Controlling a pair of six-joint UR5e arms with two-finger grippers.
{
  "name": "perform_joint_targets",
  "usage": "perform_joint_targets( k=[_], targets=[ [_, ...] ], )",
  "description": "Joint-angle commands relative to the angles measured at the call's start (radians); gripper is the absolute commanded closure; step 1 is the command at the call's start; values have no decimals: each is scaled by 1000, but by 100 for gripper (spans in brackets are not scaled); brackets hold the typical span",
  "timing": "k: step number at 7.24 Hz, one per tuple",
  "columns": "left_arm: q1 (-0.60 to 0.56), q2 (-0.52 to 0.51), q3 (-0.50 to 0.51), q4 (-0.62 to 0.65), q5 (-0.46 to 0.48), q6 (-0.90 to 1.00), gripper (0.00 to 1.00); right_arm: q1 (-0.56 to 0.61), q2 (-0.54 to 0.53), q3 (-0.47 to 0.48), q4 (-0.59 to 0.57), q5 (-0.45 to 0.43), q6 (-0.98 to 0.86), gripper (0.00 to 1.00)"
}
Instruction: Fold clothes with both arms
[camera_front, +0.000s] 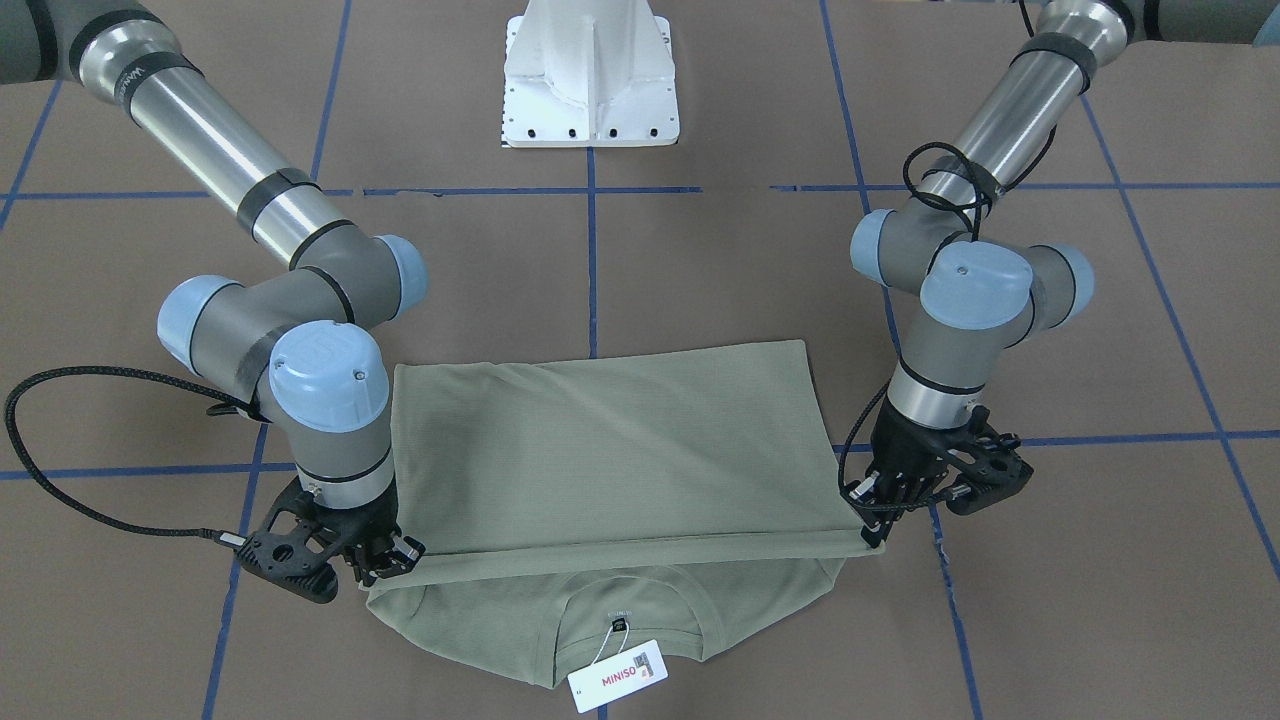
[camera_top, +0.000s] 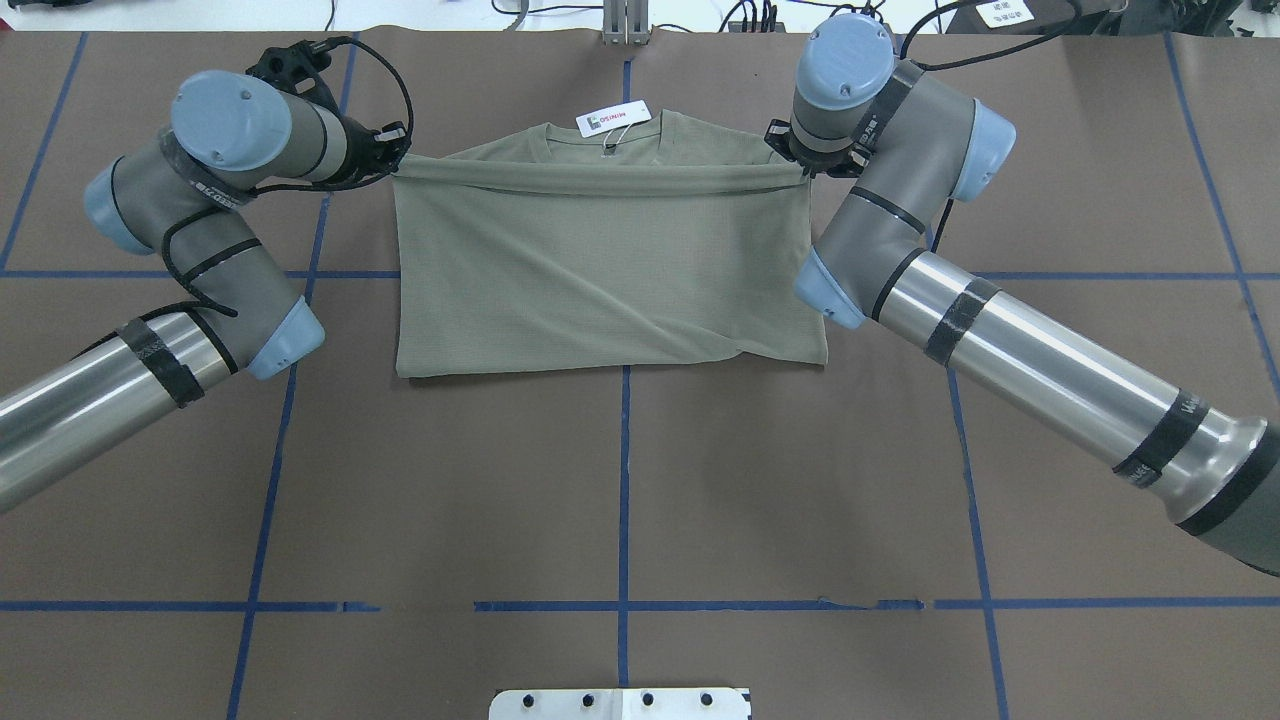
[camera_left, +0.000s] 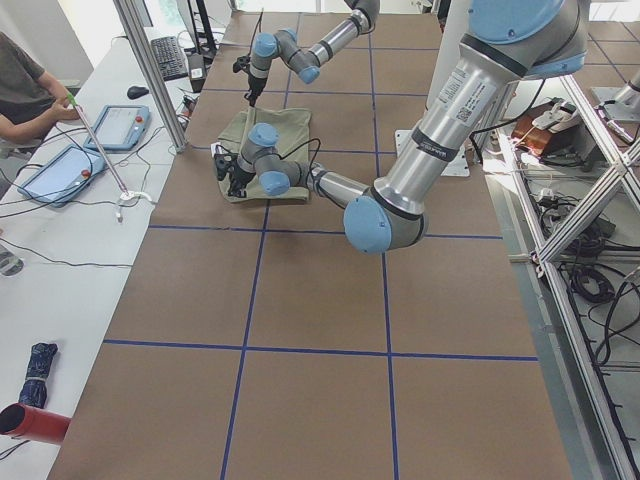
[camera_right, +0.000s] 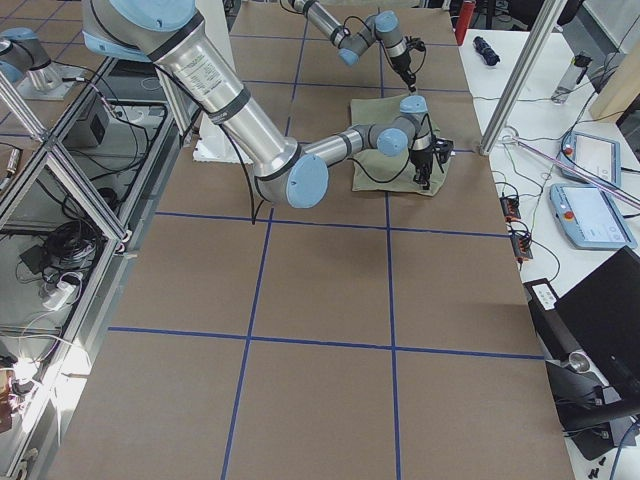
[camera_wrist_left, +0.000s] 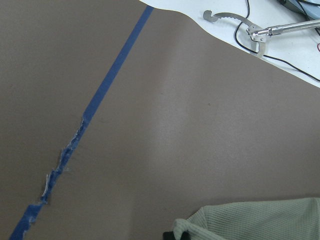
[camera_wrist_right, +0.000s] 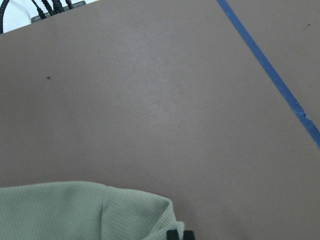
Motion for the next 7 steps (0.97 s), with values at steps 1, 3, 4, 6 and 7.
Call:
perform_joint_targets(
  k=[1, 3, 4, 6, 7],
  targets=[
    [-1, 1, 20, -32, 0, 0, 70, -1, 8, -4, 2, 0, 0, 68],
    [-6, 10, 28, -79, -1, -3, 49, 11, 13, 25, 4, 7, 6, 56],
    [-7, 11, 28, -91, -1, -4, 40, 8, -48, 135, -4, 23, 16, 48],
    [-7, 14, 26, -120, -6, -4, 33, -70, -290, 444, 7, 35, 167, 38],
    [-7, 14, 25, -120, -6, -6, 33, -125, -390, 557, 8, 28, 288, 36]
  ],
)
